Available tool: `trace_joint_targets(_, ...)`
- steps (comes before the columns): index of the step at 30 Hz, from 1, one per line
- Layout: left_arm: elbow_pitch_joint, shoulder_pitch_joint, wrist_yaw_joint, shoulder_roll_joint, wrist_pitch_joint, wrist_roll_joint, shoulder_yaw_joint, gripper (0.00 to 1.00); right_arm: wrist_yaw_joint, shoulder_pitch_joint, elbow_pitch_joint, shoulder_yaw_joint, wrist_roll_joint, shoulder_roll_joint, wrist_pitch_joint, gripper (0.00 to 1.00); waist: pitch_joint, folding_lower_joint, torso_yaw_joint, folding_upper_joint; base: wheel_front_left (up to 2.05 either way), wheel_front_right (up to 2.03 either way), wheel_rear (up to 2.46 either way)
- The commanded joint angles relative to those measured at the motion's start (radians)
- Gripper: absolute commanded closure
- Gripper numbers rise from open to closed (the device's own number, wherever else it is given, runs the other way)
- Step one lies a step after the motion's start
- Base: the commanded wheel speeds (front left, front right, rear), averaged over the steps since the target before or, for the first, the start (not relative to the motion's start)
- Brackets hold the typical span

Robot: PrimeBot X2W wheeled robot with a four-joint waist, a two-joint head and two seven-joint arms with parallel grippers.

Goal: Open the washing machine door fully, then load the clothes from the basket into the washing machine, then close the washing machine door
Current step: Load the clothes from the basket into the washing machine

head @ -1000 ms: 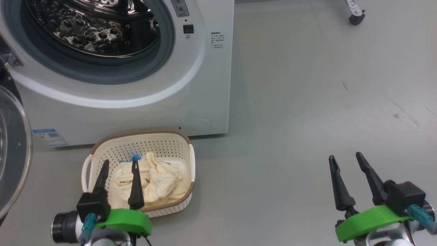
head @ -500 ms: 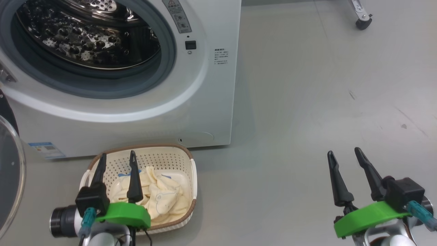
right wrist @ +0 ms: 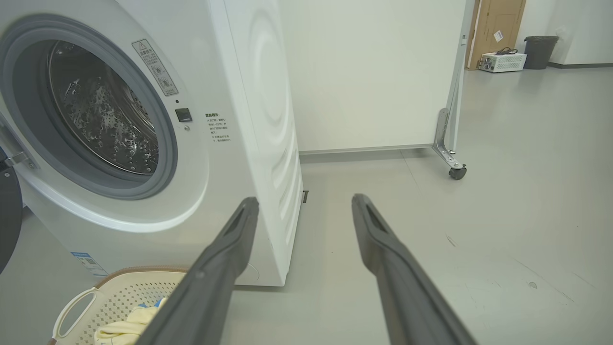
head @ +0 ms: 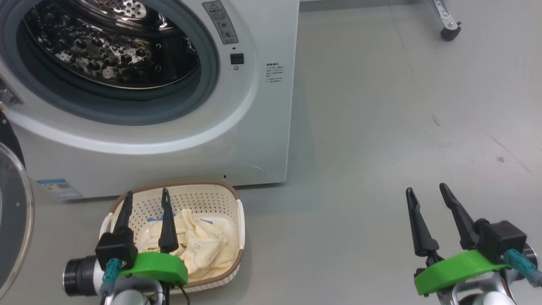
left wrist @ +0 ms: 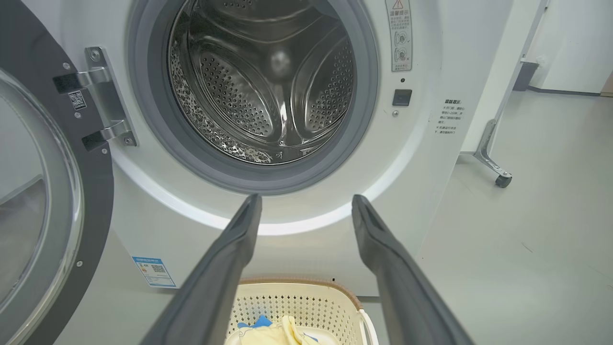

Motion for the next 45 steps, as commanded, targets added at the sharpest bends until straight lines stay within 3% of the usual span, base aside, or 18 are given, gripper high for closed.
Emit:
trace_joint_targets(1, -0.028, -0.025, 0.007, 0.018, -0.011, -0.008, 0.032, 0.00, 0.004, -0.024, -0.032, 0.018, 0.002, -0.009, -0.003, 0.00, -0.001, 0.0000, -0.001, 0.0000, 0.00, 0.00, 0.00)
trace_joint_targets(19, -0.019, -0.040, 0.030, 0.022, -0.013, -0.011, 0.028, 0.00, 0.004, -0.031, -0.040, 0.019, 0.005, -0.009, -0.001, 0.00, 0.023, 0.0000, -0.006, 0.0000, 0.00, 0.00, 0.00)
trace_joint_targets(25, 0.023, -0.070, 0.017, 0.018, 0.004, -0.014, 0.007, 0.00, 0.004, -0.049, -0.043, 0.019, 0.009, -0.009, -0.006, 0.00, 0.064, 0.0000, -0.012, 0.0000, 0.00, 0.00, 0.00)
trace_joint_targets(33, 0.188, -0.170, -0.043, 0.001, 0.099, -0.066, -0.016, 0.00, 0.004, -0.093, -0.041, 0.026, 0.022, -0.009, -0.021, 0.00, 0.161, 0.0000, -0.025, 0.0000, 0.00, 0.00, 0.00)
trace_joint_targets(40, 0.438, -0.322, -0.125, -0.013, 0.160, -0.125, -0.020, 0.00, 0.004, -0.157, -0.033, 0.044, 0.032, -0.009, -0.040, 0.00, 0.282, 0.0000, -0.047, 0.0000, 0.00, 0.00, 0.00)
trace_joint_targets(45, 0.617, -0.437, -0.154, -0.017, 0.175, -0.165, 0.003, 0.00, 0.004, -0.206, -0.030, 0.057, 0.038, -0.009, -0.054, 0.00, 0.387, 0.0000, -0.071, 0.0000, 0.00, 0.00, 0.00)
